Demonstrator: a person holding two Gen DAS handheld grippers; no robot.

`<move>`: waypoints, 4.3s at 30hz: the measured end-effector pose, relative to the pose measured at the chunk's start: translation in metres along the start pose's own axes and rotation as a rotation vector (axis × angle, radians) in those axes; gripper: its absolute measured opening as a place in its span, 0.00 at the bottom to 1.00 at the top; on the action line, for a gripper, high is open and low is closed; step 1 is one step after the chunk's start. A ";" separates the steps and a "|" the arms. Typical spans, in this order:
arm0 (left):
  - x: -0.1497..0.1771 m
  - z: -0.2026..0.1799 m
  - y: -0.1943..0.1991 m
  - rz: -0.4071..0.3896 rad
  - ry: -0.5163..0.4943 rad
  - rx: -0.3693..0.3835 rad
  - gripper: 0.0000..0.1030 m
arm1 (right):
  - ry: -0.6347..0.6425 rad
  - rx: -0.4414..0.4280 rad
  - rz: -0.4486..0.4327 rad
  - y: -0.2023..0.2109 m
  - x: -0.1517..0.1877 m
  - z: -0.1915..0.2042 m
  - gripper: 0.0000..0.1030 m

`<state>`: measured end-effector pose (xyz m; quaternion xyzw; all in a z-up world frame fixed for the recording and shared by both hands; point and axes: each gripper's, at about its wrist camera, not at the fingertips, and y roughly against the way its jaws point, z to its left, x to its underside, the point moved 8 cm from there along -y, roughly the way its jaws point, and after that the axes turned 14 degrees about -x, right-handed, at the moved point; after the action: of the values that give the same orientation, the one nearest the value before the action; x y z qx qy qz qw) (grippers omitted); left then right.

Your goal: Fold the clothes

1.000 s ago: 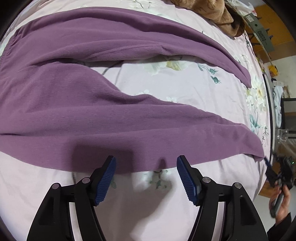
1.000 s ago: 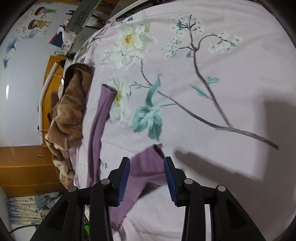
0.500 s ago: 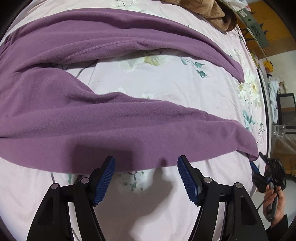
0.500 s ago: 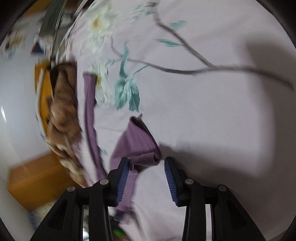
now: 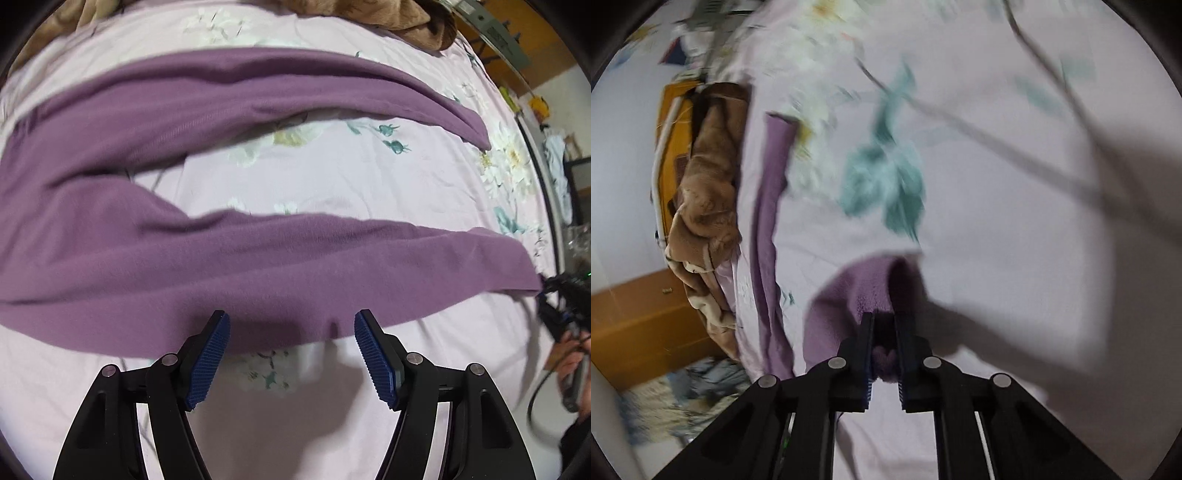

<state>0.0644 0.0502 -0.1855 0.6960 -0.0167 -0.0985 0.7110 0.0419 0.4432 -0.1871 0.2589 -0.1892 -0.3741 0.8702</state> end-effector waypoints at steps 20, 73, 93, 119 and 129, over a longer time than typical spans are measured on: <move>0.007 -0.014 -0.011 0.015 -0.085 -0.026 0.70 | 0.299 0.207 0.021 0.041 -0.034 -0.019 0.34; 0.008 -0.033 -0.021 0.011 -0.226 0.007 0.70 | 0.152 -0.022 -0.070 0.029 -0.024 0.031 0.05; 0.009 -0.048 -0.019 0.034 -0.298 0.052 0.70 | 0.331 0.215 0.220 -0.035 -0.060 -0.003 0.30; -0.005 -0.069 -0.016 0.017 -0.364 0.049 0.70 | 0.846 0.543 0.085 -0.034 -0.002 0.101 0.04; 0.003 -0.031 -0.018 0.005 -0.289 0.030 0.71 | 0.949 0.484 0.205 -0.088 0.064 0.131 0.06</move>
<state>0.0703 0.0797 -0.2051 0.6851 -0.1223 -0.1957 0.6909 -0.0334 0.3035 -0.1266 0.5727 0.1194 -0.0751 0.8075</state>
